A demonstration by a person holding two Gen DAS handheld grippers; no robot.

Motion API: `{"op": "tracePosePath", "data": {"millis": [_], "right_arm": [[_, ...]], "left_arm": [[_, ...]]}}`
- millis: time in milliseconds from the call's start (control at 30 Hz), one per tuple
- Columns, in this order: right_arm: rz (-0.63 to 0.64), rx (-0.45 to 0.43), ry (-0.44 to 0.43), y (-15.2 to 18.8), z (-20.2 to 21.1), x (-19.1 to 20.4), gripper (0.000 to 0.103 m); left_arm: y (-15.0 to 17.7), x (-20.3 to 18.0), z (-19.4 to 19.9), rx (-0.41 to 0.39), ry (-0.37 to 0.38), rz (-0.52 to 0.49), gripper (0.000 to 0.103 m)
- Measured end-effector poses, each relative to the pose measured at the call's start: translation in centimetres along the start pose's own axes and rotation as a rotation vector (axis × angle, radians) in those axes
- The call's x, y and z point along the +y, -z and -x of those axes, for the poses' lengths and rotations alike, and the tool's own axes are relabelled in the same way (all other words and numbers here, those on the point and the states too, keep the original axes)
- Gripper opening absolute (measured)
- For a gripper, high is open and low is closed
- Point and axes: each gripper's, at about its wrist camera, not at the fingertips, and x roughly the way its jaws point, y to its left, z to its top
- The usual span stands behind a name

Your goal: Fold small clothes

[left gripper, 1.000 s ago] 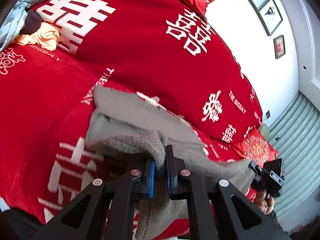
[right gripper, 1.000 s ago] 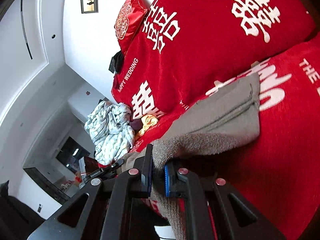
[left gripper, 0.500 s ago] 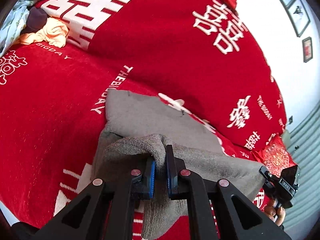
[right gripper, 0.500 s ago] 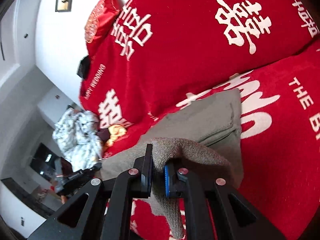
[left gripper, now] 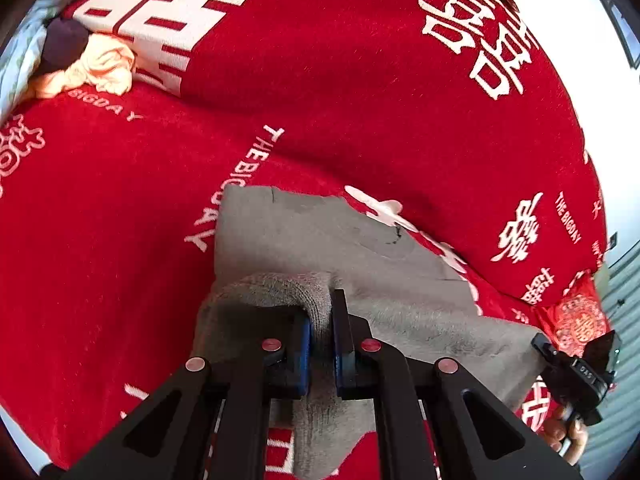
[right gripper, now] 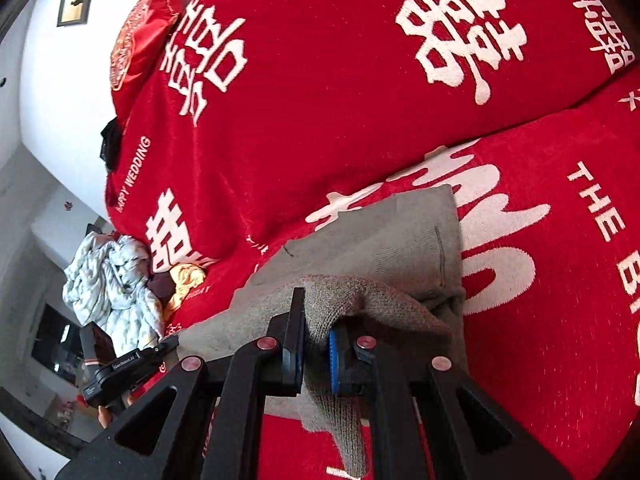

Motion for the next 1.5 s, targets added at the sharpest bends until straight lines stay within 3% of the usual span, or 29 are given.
{"op": "tracePosePath", "data": {"millis": [400, 733, 1200, 1400, 1467, 1500], "right_arm": [[0.02, 0.023, 0.035, -1.4, -2.0, 0.6, 0.01], [-0.021, 0.043, 0.077, -3.2, -4.6, -1.1, 0.01], [-0.041, 0.1, 0.161, -3.1, -8.6, -4.2, 0.01], [-0.055, 0.121, 0.166, -3.2, -9.3, -4.6, 0.013], [-0.03, 0.129, 0.185, -3.1, -9.1, -4.2, 0.018], [-0.012, 0.13, 0.192, -3.0, -9.0, -3.9, 0.025]], "left_arm": [[-1.9, -0.5, -2.5, 0.028, -0.018, -0.002, 0.01], [-4.3, -0.9, -6.2, 0.068, -0.047, -0.021, 0.01], [-3.6, 1.3, -12.0, 0.168, -0.101, -0.032, 0.011], [-3.5, 2.1, -11.6, 0.19, -0.063, -0.005, 0.011], [-3.5, 2.0, -11.3, 0.194, -0.069, -0.015, 0.011], [-3.4, 1.9, -11.1, 0.197, -0.073, -0.019, 0.011]]}}
